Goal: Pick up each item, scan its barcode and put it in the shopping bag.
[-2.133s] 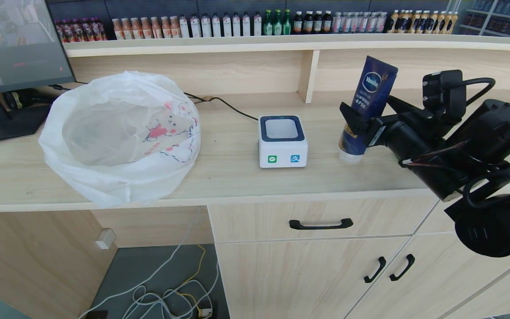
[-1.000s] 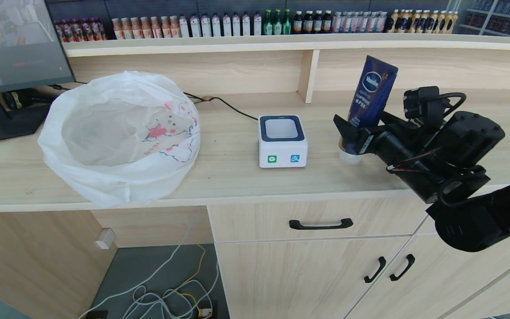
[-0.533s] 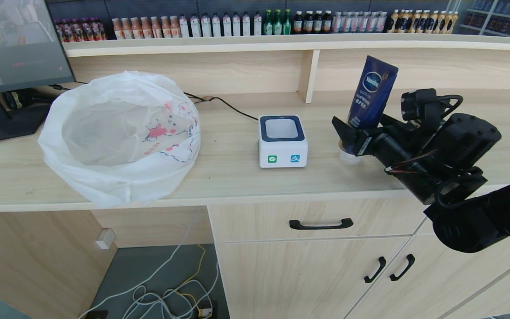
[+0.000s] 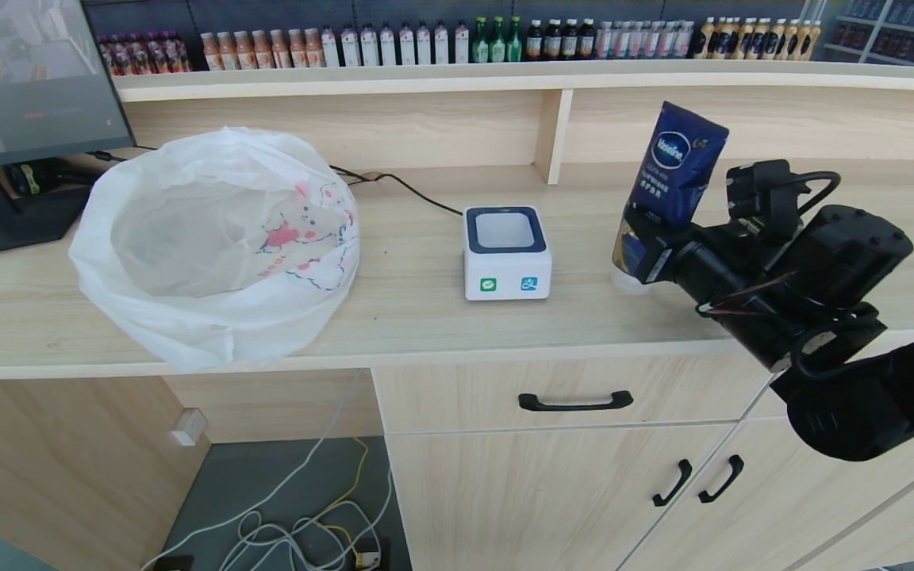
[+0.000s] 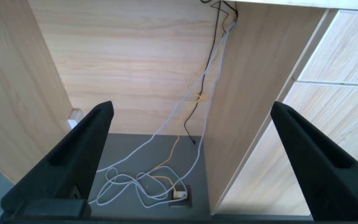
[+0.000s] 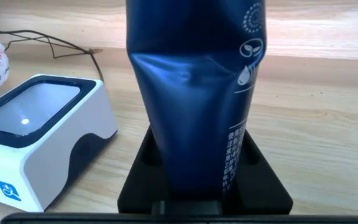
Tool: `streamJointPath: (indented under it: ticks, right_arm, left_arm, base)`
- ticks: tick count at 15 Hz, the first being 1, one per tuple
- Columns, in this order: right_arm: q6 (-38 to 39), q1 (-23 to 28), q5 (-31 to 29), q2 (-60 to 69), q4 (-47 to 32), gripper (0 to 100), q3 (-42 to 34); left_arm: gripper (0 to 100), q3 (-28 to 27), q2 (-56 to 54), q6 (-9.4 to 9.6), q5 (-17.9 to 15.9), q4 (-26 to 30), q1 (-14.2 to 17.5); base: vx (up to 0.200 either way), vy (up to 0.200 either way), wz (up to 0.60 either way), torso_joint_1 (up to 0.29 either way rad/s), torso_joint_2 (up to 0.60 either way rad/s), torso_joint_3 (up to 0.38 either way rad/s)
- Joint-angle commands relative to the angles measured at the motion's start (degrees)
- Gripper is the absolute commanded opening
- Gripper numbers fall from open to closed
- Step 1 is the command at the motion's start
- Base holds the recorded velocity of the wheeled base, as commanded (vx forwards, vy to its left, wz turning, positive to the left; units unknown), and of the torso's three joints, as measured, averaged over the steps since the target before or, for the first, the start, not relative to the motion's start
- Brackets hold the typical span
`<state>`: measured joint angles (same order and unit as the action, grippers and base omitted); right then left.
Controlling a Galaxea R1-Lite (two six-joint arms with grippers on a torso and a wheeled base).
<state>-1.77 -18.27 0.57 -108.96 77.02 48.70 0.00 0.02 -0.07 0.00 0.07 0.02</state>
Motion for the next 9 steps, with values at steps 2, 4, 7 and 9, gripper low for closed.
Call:
streamJointPath:
  ticks: [2,4,7,9]
  right_arm:
    - [-0.1,-0.1,0.0,1.0,0.1,0,-0.5]
    - [-0.2,-0.8,0.0,1.5,0.1,0,-0.6]
    - [-0.6,-3.1,0.6,2.6,0.1,0,-2.8]
    - [-0.6,-3.1,0.5,3.8,0.1,0,-3.9]
  left_arm:
    - [100,0.0,0.0,-0.01,0.0,0.0,0.0]
    - [100,0.0,0.0,-0.01,0.0,0.0,0.0]
    - [100,0.0,0.0,-0.01,0.0,0.0,0.1]
    - [100,0.0,0.0,-0.01,0.0,0.0,0.1]
  base:
    - [0.000,0.000,0.00,0.000,0.00,0.000]
    - [0.000,0.000,0.00,0.000,0.00,0.000]
    - [0.000,0.000,0.00,0.000,0.00,0.000]
    - [0.000,0.000,0.00,0.000,0.00,0.000]
